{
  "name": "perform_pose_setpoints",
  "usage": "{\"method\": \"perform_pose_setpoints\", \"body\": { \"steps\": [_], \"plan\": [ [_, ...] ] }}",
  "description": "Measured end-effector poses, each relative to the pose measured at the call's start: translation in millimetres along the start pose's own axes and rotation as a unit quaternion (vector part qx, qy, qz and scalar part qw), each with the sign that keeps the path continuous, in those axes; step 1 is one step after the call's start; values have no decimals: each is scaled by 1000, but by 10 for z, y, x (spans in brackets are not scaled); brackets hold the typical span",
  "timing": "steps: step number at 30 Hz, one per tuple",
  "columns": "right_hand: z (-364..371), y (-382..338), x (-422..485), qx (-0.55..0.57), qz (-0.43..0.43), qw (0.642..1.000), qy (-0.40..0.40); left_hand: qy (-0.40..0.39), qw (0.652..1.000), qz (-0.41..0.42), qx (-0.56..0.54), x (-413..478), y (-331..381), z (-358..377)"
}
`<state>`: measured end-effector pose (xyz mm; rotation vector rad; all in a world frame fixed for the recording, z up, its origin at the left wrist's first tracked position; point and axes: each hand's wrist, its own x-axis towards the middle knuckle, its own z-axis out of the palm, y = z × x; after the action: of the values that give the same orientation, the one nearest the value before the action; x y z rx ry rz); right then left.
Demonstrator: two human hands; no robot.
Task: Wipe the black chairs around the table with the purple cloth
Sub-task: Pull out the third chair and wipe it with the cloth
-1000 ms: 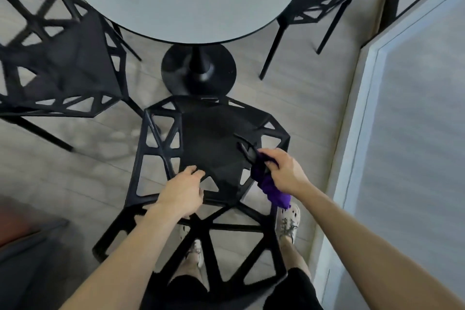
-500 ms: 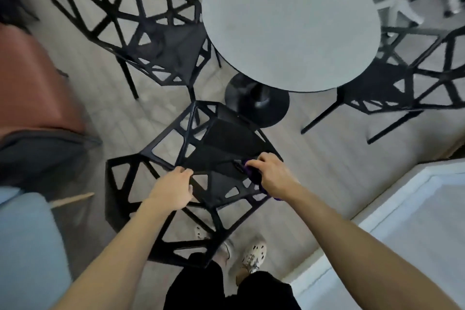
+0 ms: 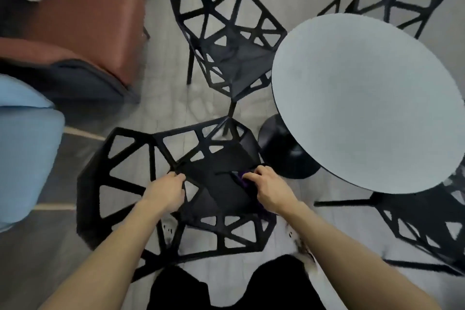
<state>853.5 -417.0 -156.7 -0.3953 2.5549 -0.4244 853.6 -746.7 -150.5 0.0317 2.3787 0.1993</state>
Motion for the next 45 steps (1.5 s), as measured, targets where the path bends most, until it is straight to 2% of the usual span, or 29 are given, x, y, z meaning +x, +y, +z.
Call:
{"method": "perform_pose_setpoints", "body": {
  "steps": [4, 7, 12, 17, 20, 25, 27, 29, 32, 37, 45],
  "plan": [
    [158, 523, 219, -27, -90, 994, -49, 54, 989, -117, -78, -247, 504, 459],
    [240, 784, 219, -59, -146, 983, -90, 61, 971, -192, -130, -503, 876, 930],
    [358, 1096, -12, -56, -184, 975, -110, 24, 936, -263, -233, -951, 1606, 1778],
    [606, 1203, -158, -62, -207, 969, -120, 4, 911, -295, -290, -1122, 2111, 2470],
    [772, 1222, -140, -78, -214, 967, -118, 20, 867, -334, -370, -1040, 2293, 2758],
    [1021, 1259, -47, -79, -209, 967, -125, 41, 726, -388, -566, -591, 2656, 3169],
    [1105, 1274, 39, -72, -216, 967, -118, 48, 686, -397, -608, -382, 2748, 3288],
    [1195, 1274, 121, -64, -227, 966, -110, 71, 670, -401, -621, -152, 2749, 3413],
    [1315, 1173, 292, -60, -265, 958, -94, 168, 636, -413, -630, 171, 2668, 3587],
    [1499, 997, 469, -25, -294, 953, -63, 253, 651, -454, -554, 321, 2692, 3839],
    [2060, 637, 571, 6, -363, 931, -27, 346, 620, -523, -472, -239, 1877, 4287]
  ]
}}
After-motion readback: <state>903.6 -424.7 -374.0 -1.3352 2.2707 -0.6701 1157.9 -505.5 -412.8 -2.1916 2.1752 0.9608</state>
